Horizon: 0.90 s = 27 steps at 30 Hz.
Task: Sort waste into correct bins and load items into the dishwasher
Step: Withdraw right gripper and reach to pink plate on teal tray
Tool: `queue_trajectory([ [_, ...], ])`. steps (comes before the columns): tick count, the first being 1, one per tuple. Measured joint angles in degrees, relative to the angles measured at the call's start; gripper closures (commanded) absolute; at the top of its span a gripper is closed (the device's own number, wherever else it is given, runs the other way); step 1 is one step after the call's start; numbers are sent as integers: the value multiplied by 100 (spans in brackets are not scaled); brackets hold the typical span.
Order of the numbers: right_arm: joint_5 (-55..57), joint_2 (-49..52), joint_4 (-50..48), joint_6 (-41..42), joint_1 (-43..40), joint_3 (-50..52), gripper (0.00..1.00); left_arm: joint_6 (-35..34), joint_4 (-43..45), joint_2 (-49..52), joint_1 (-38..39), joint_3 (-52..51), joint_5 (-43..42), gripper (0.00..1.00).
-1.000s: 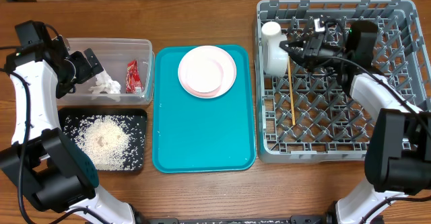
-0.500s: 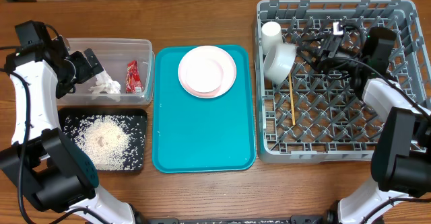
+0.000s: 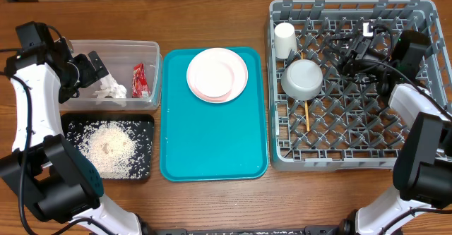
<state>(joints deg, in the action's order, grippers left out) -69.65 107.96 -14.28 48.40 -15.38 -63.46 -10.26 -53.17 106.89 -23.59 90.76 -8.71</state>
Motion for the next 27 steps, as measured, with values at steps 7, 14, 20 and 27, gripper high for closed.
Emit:
queue_trajectory([
  [7, 334, -170, 442, 28, 4, -59, 41, 0, 0, 0, 0, 0, 0, 0],
  [14, 1716, -918, 2282, -837, 236, -131, 40, 0, -7, 0, 0, 0, -2, 0],
  [20, 3810, -1392, 4092, -2197, 1088, -564, 39, 0, -2, 0, 0, 0, 0, 0],
  [27, 5427, -1427, 4579, -3445, 2695, -955, 35, 0, 0, 0, 0, 0, 0, 0],
])
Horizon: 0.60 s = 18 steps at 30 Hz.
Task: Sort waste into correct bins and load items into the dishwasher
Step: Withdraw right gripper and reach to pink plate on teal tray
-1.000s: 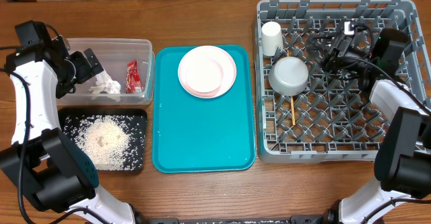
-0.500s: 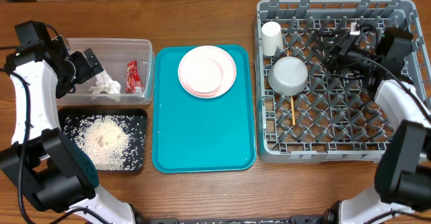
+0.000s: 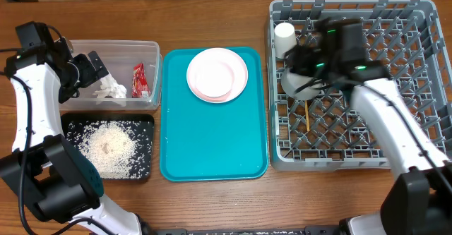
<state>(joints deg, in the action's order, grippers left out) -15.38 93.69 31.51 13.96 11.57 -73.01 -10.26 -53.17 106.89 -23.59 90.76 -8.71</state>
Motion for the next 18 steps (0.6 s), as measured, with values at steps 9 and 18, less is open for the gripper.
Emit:
queue_trajectory([
  [9, 793, 2, -4, -586, 1818, 0, 33, 0, -2, 0, 0, 0, 0, 0],
  [18, 990, 378, -313, -767, 2691, 0, 34, 0, -2, 0, 0, 0, 0, 0],
])
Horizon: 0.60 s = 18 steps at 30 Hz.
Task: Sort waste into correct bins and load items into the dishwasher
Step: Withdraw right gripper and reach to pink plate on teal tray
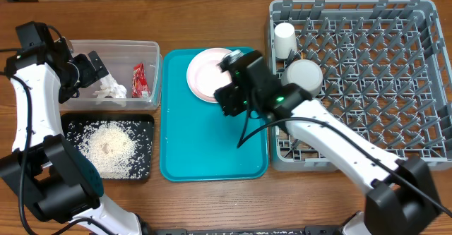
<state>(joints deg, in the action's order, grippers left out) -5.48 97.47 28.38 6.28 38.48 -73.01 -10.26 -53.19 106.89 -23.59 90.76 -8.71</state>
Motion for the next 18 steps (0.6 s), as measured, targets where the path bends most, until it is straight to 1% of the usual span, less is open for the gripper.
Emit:
queue_trajectory([
  [3, 0, 260, -186, -177, 184, 0, 34, 0, 0, 0, 0, 0, 0, 0],
  [6, -2, 549, -461, -437, 282, 0, 40, 0, 2, 0, 0, 0, 0, 0],
  [7, 2, 610, -527, -490, 291, 0, 44, 0, 0, 0, 0, 0, 0, 0],
  [8, 2, 673, -592, -538, 293, 0, 50, 0, 0, 0, 0, 0, 0, 0],
  [10, 15, 772, -756, -625, 291, 0, 57, 0, 0, 0, 0, 0, 0, 0],
  [12, 42, 828, -907, -697, 286, 0, 60, 0, 0, 0, 0, 0, 0, 0],
  [13, 39, 859, -979, -756, 286, 0, 65, 0, 0, 0, 0, 0, 0, 0],
  [14, 42, 885, -1040, -785, 286, 0, 66, 0, 0, 0, 0, 0, 0, 0],
  [18, 39, 970, -1298, -887, 286, 0, 67, 0, 0, 0, 0, 0, 0, 0],
])
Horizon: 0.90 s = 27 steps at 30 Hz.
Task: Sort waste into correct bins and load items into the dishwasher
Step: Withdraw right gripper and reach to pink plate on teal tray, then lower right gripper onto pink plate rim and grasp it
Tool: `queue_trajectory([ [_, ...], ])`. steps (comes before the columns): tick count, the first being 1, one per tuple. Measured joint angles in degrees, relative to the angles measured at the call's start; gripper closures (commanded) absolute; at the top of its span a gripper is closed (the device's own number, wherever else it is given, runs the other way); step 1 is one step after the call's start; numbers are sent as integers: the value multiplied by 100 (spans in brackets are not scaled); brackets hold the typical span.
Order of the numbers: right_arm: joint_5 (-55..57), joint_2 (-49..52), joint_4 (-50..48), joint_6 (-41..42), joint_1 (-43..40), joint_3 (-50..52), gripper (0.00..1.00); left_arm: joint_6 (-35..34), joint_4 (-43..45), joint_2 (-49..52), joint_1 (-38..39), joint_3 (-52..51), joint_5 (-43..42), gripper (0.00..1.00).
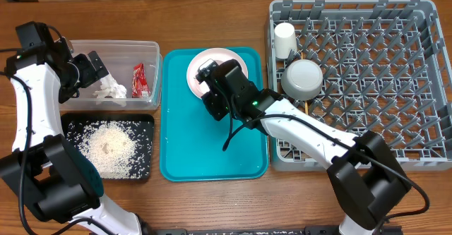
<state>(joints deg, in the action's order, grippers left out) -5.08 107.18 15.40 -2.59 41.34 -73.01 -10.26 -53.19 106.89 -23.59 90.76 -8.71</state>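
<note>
A white plate (201,63) lies at the back of the teal tray (212,143). My right gripper (209,80) is over the plate's near edge; the overhead view does not show whether its fingers are open or shut. In the grey dish rack (360,80) stand a white cup (284,39) and a grey bowl (303,78), with a wooden chopstick (308,115) below the bowl. My left gripper (97,71) hovers in the clear bin (148,51) over crumpled white paper (111,89) and looks open.
A red wrapper (139,80) lies in the clear bin. A black tray (145,122) of rice sits in front of it. The rack fills the right side of the table.
My right gripper has shifted a little left and back, from the plate's right edge to over its near part. The left arm, plate, cup and bowl have not moved.
My right gripper was first at the back right of the rack. Then it was over the rack near the bowl. After that it was above the tray beside the plate, and now it is over the plate. The left gripper stayed in the clear bin throughout.
</note>
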Motion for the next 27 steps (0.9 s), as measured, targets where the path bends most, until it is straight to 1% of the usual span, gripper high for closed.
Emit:
queue_trajectory([
  [8, 0, 184, -479, -46, 0, 0, 66, 0, 0, 0, 0, 0, 0, 0],
  [12, 7, 450, -684, -35, 0, 0, 53, 0, 0, 0, 0, 0, 0, 0],
  [17, 0, 761, -979, -70, 0, 0, 53, 0, 0, 0, 0, 0, 0, 0],
  [21, 4, 850, -1019, -66, 0, -2, 54, 0, 0, 0, 0, 0, 0, 0],
  [27, 4, 855, -782, -142, 0, -7, 55, 0, 0, 0, 0, 0, 0, 0],
])
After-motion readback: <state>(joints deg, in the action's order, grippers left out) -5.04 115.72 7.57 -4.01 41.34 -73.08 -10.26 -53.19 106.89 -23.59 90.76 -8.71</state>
